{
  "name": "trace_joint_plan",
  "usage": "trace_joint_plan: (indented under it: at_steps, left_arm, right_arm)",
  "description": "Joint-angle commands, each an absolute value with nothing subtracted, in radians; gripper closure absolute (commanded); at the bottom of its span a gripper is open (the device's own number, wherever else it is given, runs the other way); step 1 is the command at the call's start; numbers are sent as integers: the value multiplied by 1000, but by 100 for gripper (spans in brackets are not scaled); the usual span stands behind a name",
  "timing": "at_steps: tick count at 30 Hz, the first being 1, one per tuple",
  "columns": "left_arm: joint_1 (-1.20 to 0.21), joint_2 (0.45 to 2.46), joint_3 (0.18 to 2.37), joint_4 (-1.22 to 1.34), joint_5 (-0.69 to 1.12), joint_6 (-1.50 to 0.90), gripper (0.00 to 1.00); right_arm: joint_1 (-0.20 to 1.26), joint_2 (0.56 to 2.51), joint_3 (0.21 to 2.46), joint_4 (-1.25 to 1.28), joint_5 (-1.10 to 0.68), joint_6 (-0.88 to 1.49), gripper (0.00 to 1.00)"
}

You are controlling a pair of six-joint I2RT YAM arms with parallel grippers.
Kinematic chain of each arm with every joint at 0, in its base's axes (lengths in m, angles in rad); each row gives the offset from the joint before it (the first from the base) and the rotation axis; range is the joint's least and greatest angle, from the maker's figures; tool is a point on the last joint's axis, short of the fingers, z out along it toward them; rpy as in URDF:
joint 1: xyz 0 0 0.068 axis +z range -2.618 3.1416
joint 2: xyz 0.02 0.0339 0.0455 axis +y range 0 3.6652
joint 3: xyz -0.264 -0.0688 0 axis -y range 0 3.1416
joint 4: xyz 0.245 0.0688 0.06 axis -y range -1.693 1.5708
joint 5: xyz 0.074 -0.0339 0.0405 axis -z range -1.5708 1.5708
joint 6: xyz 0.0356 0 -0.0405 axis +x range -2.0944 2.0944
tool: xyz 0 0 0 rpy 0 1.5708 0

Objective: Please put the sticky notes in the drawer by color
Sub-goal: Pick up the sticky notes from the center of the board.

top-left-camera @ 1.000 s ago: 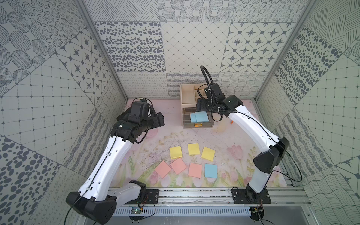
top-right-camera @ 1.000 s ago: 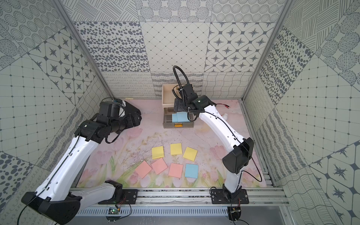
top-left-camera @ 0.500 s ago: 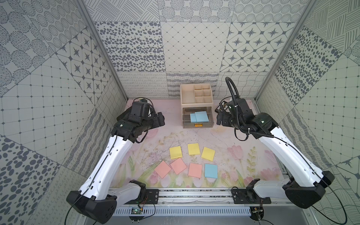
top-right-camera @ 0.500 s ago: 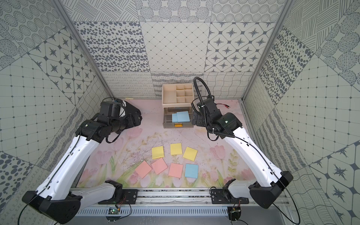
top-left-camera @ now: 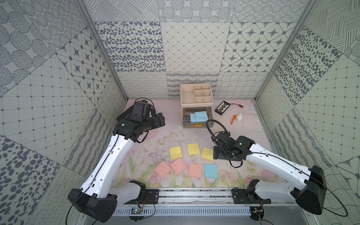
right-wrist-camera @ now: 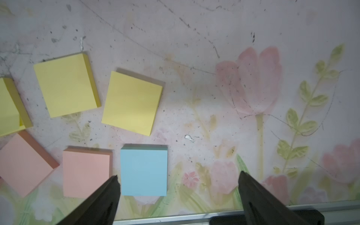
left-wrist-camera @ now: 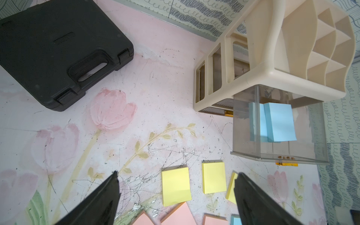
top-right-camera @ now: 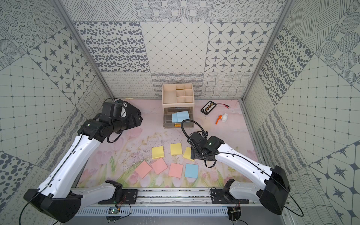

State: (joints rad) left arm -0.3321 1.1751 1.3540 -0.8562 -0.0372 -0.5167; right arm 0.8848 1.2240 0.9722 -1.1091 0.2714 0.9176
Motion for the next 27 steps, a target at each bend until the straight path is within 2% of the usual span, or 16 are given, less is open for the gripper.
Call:
trace_joint_plan:
  at_steps: [1,15,27]
  left_arm:
    - [-322,1160,1348,-848,-64,-526,6]
    - [-320,1151,1342,-856,-70,-522,6]
    - [-321,1158,1338,-857,-70,-517,6]
  right_arm:
    - [946,1251,936,-1034,236,1049,0]
    - [1114,1524,867,-785,131,1211,1]
    - [1108,1521,838,-804,163,1237,1]
